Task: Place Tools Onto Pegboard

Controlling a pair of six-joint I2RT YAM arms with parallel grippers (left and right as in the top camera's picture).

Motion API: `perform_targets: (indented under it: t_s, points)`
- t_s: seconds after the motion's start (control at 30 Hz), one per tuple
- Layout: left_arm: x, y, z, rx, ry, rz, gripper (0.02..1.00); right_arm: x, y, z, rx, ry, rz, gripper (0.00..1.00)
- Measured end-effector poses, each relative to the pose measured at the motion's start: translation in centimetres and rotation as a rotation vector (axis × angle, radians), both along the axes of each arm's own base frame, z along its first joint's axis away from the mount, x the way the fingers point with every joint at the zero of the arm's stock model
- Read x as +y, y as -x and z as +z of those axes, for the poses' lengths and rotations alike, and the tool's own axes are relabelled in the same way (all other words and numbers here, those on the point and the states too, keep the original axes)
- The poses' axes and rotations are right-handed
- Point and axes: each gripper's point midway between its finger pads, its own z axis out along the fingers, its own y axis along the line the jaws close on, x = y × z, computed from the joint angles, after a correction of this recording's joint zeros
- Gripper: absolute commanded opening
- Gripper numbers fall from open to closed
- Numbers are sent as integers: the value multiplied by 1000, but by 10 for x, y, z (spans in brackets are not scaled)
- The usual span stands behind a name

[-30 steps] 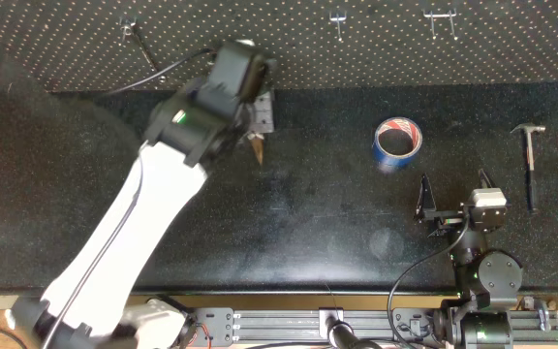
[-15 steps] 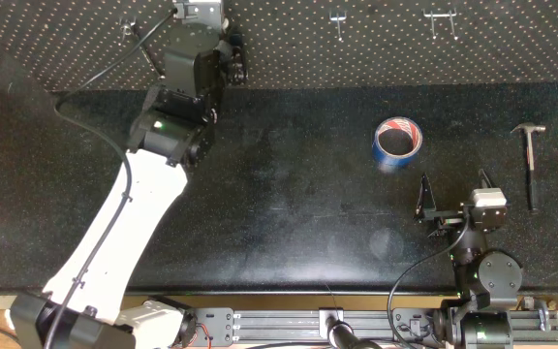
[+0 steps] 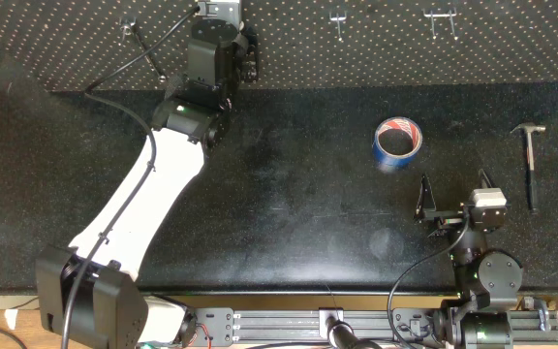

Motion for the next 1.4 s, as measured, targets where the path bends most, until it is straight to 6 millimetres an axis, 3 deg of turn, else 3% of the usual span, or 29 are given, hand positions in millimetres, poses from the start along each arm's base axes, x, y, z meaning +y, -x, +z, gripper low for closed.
perform_targets:
  t_s: [0.1,0.3,0.43,0.47,0.53,0.63,0.67,0.7,0.77,1.07,1.17,1.27,1.37,1.4]
  points:
    - [1,4,-15,30,-10,0,27,0,0,0,0,0,0,980]
    - [4,3,-23,46,-15,6,29,0,0,0,0,0,0,982]
    - [7,0,-38,77,-26,14,29,0,0,0,0,0,0,980]
    - [8,-1,-43,87,-29,15,80,0,0,0,0,0,0,980]
    - [7,-3,-51,103,-34,15,360,0,0,0,0,0,0,980]
    - [6,-3,-56,112,-35,13,597,0,0,0,0,0,0,980]
    - [6,-3,-56,110,-34,12,739,0,0,0,0,0,0,980]
    - [6,-3,-56,110,-36,10,952,0,0,0,0,0,0,980]
    - [6,-4,-55,108,-36,8,1000,0,0,0,0,0,0,980]
    - [8,-1,-53,110,-38,9,996,0,0,0,0,0,0,980]
    - [22,23,-26,19,-7,20,996,0,0,0,0,0,0,980]
    - [47,69,7,-174,69,20,996,0,0,0,-1,0,0,980]
    - [76,116,-5,-264,114,14,996,0,0,0,-1,0,0,980]
    - [88,140,-24,-274,128,10,996,0,0,0,0,0,0,980]
